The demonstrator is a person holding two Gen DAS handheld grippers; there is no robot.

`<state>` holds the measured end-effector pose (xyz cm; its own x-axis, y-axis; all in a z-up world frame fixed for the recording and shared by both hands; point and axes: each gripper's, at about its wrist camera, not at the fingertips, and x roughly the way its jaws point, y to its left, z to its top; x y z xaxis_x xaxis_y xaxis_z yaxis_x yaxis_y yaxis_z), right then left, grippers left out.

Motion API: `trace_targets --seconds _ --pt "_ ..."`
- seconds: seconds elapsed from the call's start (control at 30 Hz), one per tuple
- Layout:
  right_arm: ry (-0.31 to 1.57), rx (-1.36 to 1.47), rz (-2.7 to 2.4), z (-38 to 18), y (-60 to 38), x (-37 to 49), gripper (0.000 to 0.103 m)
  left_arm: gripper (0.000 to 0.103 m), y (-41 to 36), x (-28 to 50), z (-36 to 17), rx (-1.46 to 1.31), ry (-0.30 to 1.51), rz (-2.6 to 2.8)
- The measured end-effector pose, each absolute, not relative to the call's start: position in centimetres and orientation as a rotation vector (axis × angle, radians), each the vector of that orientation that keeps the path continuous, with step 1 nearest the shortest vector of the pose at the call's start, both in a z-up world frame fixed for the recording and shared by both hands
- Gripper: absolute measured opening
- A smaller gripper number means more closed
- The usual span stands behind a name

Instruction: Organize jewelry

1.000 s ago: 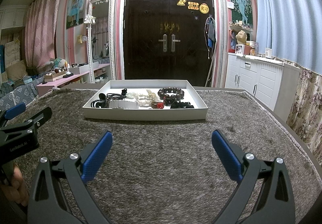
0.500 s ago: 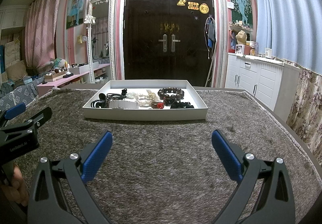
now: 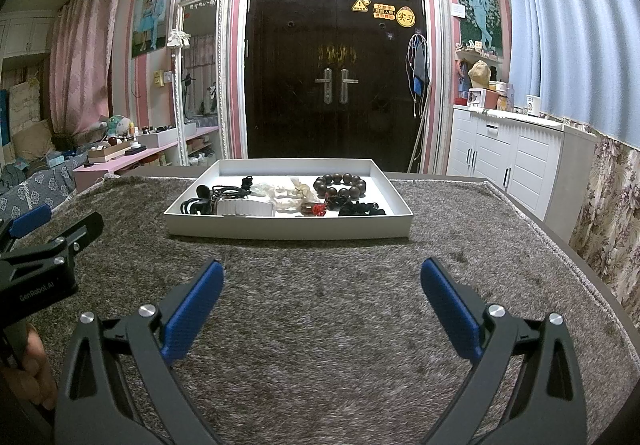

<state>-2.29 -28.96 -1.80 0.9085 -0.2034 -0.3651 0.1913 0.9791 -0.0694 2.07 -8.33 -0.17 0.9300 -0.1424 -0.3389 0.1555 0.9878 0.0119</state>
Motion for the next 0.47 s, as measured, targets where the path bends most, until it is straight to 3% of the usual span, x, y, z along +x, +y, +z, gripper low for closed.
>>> trace_targets --seconds 0.47 --pt "0.381 -0.032 -0.204 -1.74 -28.93 -2.33 0.099 0.1 -8.35 2.07 -0.18 0.038 0.345 -0.153"
